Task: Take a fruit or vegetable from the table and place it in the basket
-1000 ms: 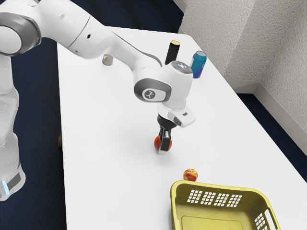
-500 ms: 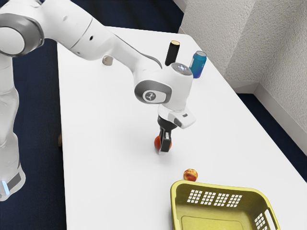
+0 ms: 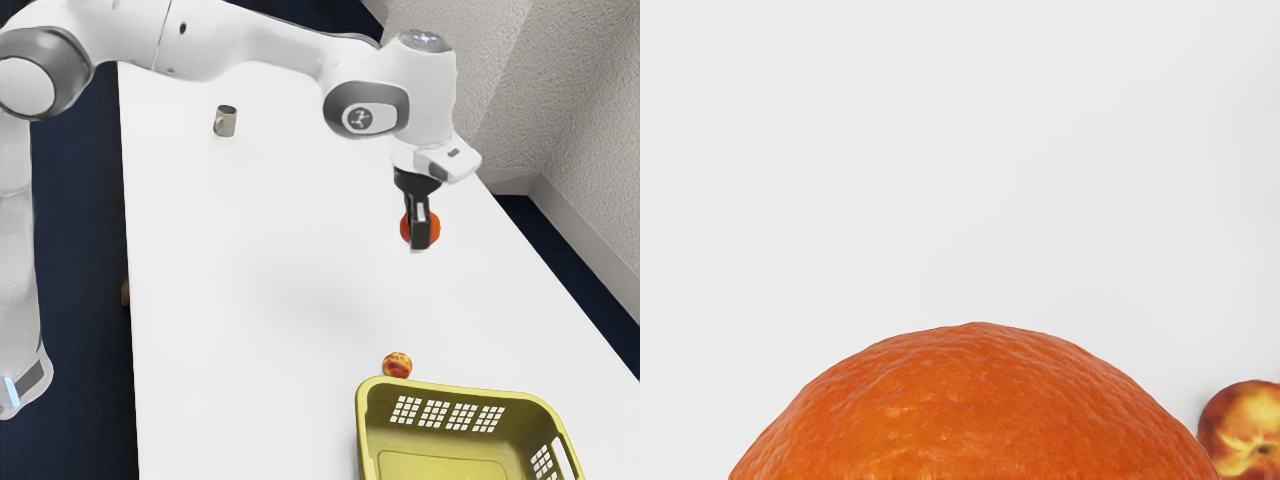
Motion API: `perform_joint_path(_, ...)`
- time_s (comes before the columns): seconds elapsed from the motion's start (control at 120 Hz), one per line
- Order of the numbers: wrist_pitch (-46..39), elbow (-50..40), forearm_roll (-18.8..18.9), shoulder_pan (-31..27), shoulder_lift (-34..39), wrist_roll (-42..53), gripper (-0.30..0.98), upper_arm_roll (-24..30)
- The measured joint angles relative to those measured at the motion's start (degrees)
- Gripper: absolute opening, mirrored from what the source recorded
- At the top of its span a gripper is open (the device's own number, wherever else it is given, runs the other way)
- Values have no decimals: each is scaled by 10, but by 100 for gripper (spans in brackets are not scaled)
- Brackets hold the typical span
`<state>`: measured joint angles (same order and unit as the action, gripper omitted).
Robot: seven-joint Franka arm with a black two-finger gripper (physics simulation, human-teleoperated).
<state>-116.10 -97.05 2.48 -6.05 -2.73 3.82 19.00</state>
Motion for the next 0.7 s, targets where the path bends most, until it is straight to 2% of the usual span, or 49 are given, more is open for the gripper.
perform_joint_path(0.058, 17, 28, 6, 8, -19, 1, 29, 43)
perform_joint_path(0.133, 36, 77, 20, 121, -62, 1, 29, 63)
perform_joint_path(0.175, 55, 144, 39, 179, -111, 2, 28, 67)
perform_joint_path(0.242, 85, 219, 66, 222, -173, 2, 29, 69)
perform_joint_path(0.383, 123, 255, 92, 237, -215, 3, 28, 69)
perform_joint_path(0.517, 141, 261, 97, 238, -221, 6, 52, 67)
perform_joint_path(0.7, 153, 267, 102, 236, -222, 11, 64, 64)
